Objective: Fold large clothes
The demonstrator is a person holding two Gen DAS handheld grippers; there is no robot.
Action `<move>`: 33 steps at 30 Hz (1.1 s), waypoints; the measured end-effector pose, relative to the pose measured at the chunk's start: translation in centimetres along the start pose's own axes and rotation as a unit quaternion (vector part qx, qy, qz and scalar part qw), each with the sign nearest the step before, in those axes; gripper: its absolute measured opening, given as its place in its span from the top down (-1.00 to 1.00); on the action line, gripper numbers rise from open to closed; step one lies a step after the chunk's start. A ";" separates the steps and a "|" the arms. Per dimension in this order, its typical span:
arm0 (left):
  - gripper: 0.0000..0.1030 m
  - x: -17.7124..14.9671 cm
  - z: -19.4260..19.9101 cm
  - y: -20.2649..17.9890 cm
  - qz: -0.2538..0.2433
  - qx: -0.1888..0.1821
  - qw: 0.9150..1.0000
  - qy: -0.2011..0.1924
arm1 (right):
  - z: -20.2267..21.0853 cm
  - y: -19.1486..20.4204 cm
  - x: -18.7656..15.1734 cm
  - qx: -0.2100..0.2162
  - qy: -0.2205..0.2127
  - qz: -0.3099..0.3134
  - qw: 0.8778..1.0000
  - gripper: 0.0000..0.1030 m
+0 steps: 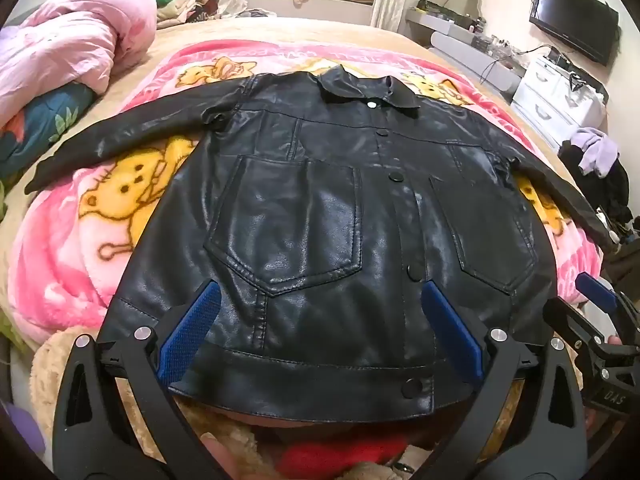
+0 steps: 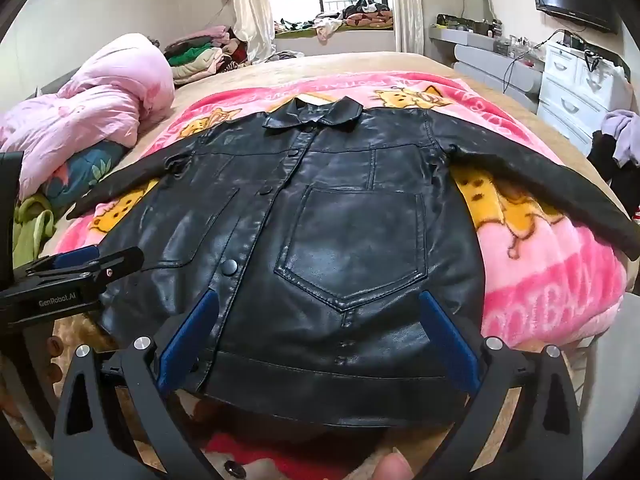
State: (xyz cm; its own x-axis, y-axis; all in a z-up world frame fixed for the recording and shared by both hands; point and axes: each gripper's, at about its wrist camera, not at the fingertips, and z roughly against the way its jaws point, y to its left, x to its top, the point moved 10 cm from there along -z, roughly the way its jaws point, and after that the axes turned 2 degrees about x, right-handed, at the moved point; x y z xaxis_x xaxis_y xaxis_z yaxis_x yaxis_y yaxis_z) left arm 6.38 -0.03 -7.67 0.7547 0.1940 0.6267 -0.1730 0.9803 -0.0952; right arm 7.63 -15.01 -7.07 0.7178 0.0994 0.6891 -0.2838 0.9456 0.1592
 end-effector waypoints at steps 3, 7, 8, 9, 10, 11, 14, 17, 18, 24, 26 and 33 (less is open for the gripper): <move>-0.82 0.0 0.0 0.1 0.002 0.001 1.000 -0.001 | 0.0 -0.1 0.2 -0.001 -0.003 0.004 1.000 -0.92; -0.82 0.1 0.1 0.1 0.002 -0.005 1.000 -0.002 | 0.6 0.6 0.1 -0.002 -0.004 0.007 1.000 -0.92; -0.82 0.1 0.1 0.2 0.003 -0.005 1.000 -0.002 | 0.6 0.7 0.1 -0.003 -0.004 0.007 1.000 -0.92; -0.82 0.1 0.1 0.3 0.004 -0.006 1.000 -0.002 | 0.6 0.3 0.2 0.000 -0.008 0.008 1.000 -0.92; -0.82 0.1 0.2 0.4 0.004 -0.006 1.000 -0.002 | 0.7 0.4 0.2 -0.002 -0.009 0.007 1.000 -0.92; -0.82 -0.1 0.3 -0.1 -0.001 0.001 1.000 0.001 | 0.5 0.4 0.4 -0.003 -0.010 0.008 1.000 -0.92; -0.82 -0.1 0.3 -0.1 -0.001 0.001 1.000 0.002 | 0.7 0.5 0.4 -0.008 -0.012 0.007 1.000 -0.92; -0.82 0.1 0.2 0.1 -0.001 0.001 1.000 0.002 | 1.0 0.4 0.5 -0.006 -0.014 0.003 1.000 -0.92; -0.82 0.1 0.2 0.1 -0.001 0.001 1.000 0.002 | 1.1 0.5 0.5 -0.005 -0.015 0.003 1.000 -0.92; -0.82 0.1 0.2 0.0 -0.002 0.001 1.000 0.001 | 1.1 0.4 0.6 -0.008 -0.016 0.008 1.000 -0.92; -0.82 0.2 0.1 -0.2 -0.002 0.003 1.000 0.001 | 1.1 0.4 0.5 -0.006 -0.015 0.007 1.000 -0.92; -0.82 0.2 0.1 -0.1 -0.001 0.002 1.000 0.002 | 1.1 0.4 0.5 -0.006 -0.016 0.008 1.000 -0.92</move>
State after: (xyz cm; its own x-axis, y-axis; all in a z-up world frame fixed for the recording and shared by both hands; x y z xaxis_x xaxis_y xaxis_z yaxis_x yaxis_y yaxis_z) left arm 6.45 -0.13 -7.46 0.7571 0.1914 0.6246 -0.1730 0.9807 -0.0908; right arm 7.22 -14.90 -5.90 0.6921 0.1043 0.7142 -0.2865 0.9479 0.1392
